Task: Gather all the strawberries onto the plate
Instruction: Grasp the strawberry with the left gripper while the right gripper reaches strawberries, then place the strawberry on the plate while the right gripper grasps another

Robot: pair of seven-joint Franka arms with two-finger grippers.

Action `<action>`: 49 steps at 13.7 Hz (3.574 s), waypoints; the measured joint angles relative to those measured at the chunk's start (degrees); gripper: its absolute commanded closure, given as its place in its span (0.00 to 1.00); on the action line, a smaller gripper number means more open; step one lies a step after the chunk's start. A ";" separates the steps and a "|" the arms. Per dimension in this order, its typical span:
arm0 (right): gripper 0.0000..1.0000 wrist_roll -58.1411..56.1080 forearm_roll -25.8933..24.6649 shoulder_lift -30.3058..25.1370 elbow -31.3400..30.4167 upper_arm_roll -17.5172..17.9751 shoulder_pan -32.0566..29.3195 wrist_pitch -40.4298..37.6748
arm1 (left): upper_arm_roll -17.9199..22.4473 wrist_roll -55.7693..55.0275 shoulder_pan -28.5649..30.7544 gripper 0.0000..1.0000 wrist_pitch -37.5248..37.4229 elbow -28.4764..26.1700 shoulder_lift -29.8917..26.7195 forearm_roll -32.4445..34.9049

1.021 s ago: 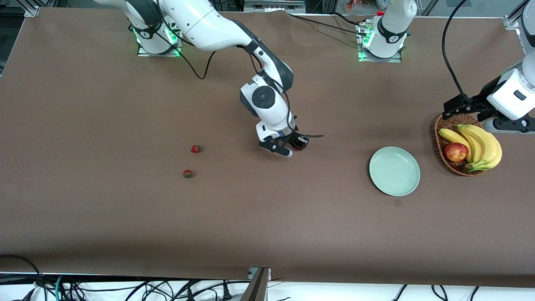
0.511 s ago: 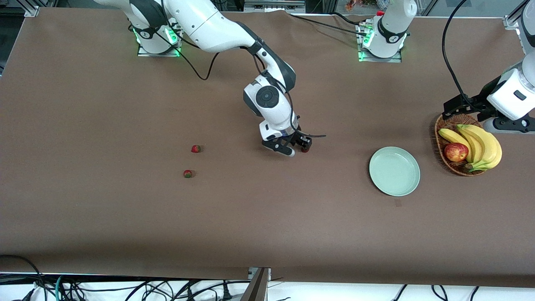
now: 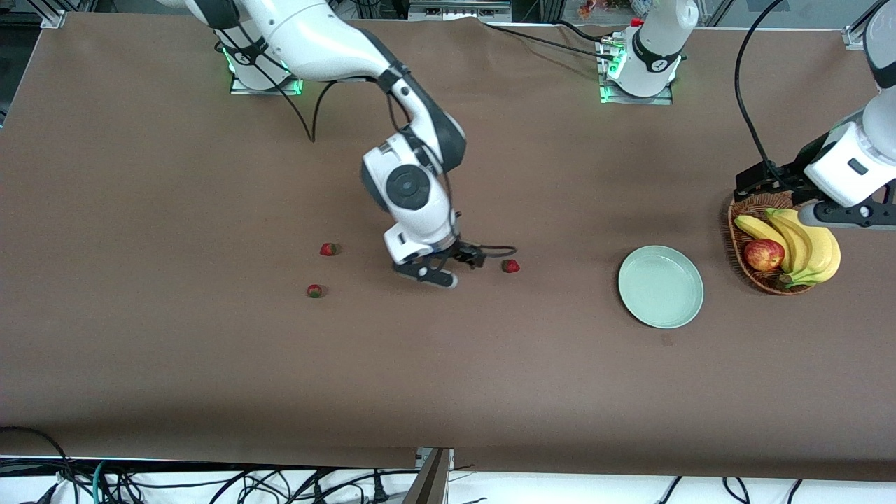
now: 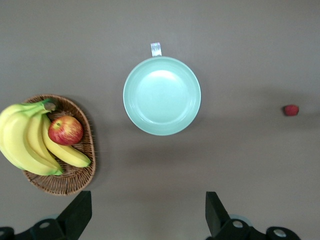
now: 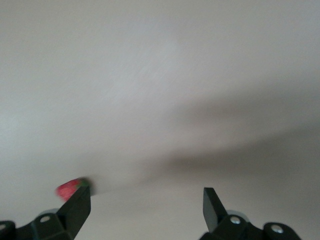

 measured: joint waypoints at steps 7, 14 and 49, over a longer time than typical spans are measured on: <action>0.02 -26.45 0.03 -5.62 -9.00 -11.95 -2.78 -10.58 | -5.74 -22.46 -6.38 0.00 12.41 -0.96 14.42 0.04; 0.25 -32.12 0.22 -14.64 -35.19 -12.93 -2.52 6.63 | -5.88 -36.61 -18.39 0.00 32.06 -0.93 28.31 4.59; 0.82 -11.89 7.92 -13.50 -27.34 -4.44 0.44 8.01 | -4.38 -13.42 -11.98 1.00 23.64 1.87 29.42 5.07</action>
